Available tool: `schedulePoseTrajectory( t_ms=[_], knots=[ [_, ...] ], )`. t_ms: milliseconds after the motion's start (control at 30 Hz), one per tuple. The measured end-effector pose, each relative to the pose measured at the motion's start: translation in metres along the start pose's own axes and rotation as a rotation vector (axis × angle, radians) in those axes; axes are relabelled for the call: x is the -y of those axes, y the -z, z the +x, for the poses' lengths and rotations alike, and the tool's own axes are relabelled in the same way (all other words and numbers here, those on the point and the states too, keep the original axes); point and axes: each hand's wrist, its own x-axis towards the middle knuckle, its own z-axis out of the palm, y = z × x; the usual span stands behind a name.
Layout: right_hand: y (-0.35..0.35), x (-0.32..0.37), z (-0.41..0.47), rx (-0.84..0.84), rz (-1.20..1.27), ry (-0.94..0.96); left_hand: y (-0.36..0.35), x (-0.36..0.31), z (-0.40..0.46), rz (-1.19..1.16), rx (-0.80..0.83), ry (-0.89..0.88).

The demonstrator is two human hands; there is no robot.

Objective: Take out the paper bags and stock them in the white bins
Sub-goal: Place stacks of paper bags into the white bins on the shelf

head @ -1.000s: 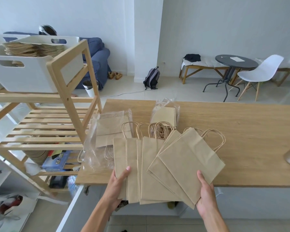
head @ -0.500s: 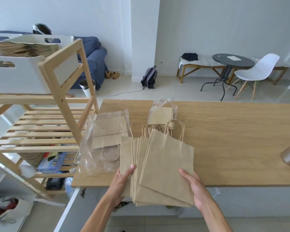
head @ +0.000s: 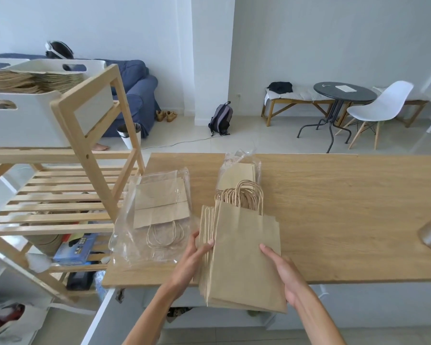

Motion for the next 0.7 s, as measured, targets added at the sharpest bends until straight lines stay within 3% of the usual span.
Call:
schedulePoseTrajectory(
  t_ms=[233, 467, 700],
  knots=[
    [-0.017, 0.019, 0.006, -0.154, -0.11, 0.288, -0.017, -0.007, 0.031, 0.099, -0.137, -0.118],
    [-0.009, 0.044, 0.007, -0.093, -0.369, 0.49, -0.02, -0.014, 0.042, 0.183, -0.122, -0.23],
    [-0.004, 0.026, 0.005, -0.058, -0.307, 0.598, -0.025, 0.006, 0.032, 0.26, -0.198, -0.349]
  ],
)
